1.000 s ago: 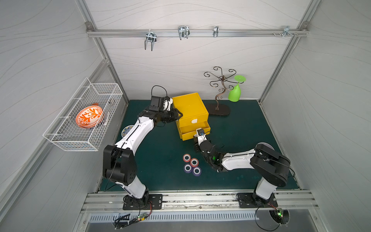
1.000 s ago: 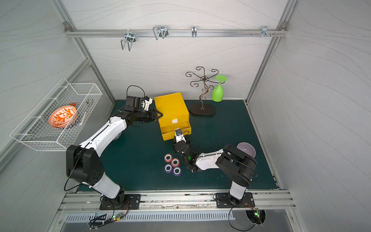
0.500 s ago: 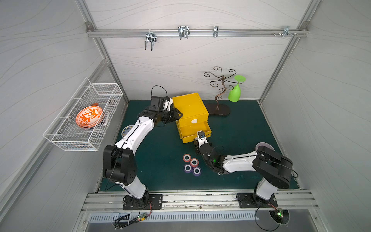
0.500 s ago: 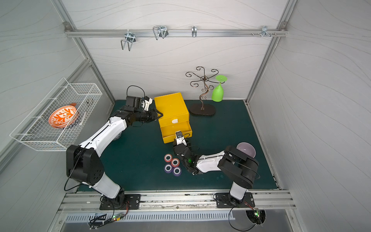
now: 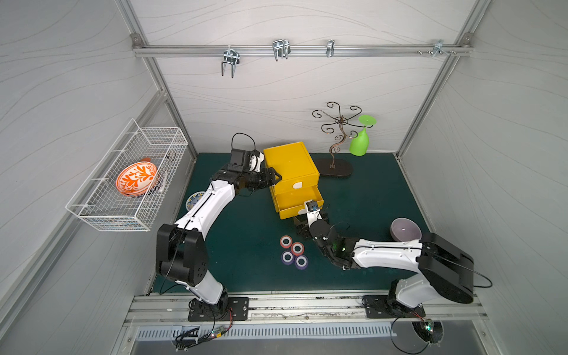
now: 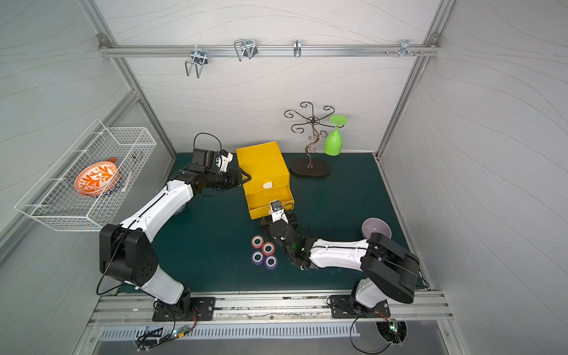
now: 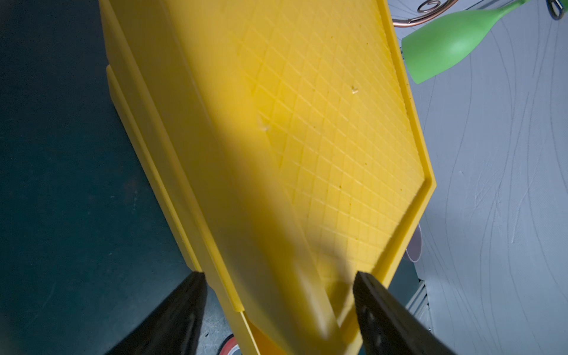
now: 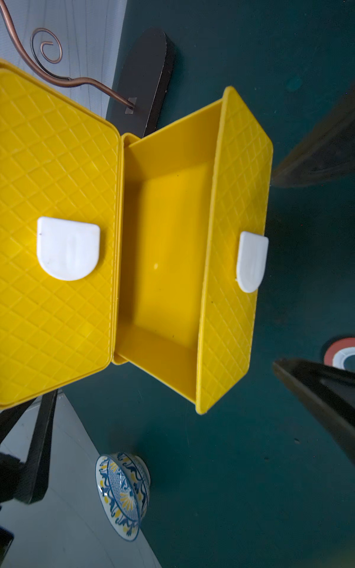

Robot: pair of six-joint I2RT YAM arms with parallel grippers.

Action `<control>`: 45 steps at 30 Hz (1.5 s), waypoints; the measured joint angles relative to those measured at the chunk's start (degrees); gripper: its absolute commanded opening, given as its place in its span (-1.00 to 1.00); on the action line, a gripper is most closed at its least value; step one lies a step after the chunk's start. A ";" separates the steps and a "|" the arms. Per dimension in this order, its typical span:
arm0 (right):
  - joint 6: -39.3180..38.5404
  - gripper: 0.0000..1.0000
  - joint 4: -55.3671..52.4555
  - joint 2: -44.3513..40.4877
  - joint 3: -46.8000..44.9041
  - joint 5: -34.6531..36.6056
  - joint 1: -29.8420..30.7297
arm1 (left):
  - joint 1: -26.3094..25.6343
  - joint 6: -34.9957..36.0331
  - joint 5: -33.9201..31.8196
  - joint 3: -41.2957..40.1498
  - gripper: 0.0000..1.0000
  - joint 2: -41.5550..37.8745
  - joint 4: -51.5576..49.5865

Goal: Place the transparent tape into the drawer according to color
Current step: Open the drawer in the storage box, then pick up the tape from the center of the board.

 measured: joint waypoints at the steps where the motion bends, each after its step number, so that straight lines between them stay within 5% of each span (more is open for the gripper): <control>1: 0.63 0.97 -1.95 -1.46 0.00 -0.57 0.09 | 0.00 -0.11 0.07 -0.37 0.69 -0.55 0.00; 13: 8.90 0.97 -25.66 -11.04 0.61 -12.48 0.17 | 3.85 -2.93 2.95 -11.28 0.91 -13.88 1.05; 29: 13.81 0.79 -49.94 -5.64 10.40 -32.15 0.04 | 5.42 -4.52 6.10 -29.64 0.99 -29.29 -0.48; 45: 14.36 0.41 -58.34 4.48 16.41 -32.76 1.16 | 5.42 -5.79 5.18 -35.08 0.99 -31.91 -2.60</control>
